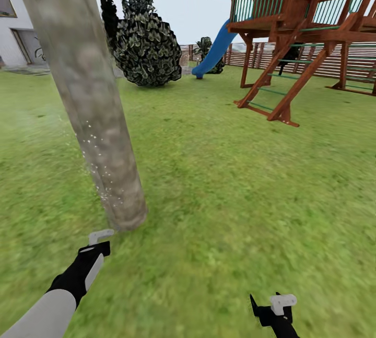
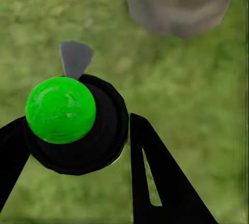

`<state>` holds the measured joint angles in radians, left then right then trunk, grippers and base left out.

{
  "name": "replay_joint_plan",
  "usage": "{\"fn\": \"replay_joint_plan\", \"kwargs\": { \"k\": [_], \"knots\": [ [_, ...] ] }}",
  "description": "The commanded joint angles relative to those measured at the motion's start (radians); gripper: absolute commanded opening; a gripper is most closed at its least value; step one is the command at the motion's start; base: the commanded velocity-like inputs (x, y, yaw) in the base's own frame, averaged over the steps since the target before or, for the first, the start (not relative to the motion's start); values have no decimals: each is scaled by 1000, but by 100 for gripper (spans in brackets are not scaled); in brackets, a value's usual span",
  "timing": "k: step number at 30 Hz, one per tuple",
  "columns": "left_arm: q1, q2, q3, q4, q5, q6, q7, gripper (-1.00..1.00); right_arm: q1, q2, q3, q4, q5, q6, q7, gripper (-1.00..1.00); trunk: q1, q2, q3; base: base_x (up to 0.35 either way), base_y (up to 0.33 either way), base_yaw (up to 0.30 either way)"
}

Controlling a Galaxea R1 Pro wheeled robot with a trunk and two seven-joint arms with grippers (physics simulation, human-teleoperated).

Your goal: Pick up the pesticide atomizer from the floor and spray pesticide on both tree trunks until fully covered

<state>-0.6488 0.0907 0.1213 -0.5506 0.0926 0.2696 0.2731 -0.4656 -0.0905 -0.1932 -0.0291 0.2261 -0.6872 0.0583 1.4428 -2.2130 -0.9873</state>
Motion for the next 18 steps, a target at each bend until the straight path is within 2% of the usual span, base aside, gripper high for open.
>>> {"fn": "replay_joint_plan", "kwargs": {
  "k": [1, 4, 10, 18],
  "knots": [
    [0, 0, 0, 0, -1, 0, 0, -100, 0, 0, 0, 0, 0, 0, 0, 100, 0, 0, 0, 82, -269, 1],
    [0, 0, 0, 0, -1, 0, 0, -100, 0, 0, 0, 0, 0, 0, 0, 100, 0, 0, 0, 82, -269, 14],
    [0, 0, -2, 0, -1, -1, 0, -100, 0, 0, 0, 0, 1, 0, 0, 100, 0, 0, 0, 82, -269, 146],
    [0, 0, -1, 0, -1, -1, 0, -100, 0, 0, 0, 0, 1, 0, 0, 100, 0, 0, 0, 81, -269, 7]
  ]
}}
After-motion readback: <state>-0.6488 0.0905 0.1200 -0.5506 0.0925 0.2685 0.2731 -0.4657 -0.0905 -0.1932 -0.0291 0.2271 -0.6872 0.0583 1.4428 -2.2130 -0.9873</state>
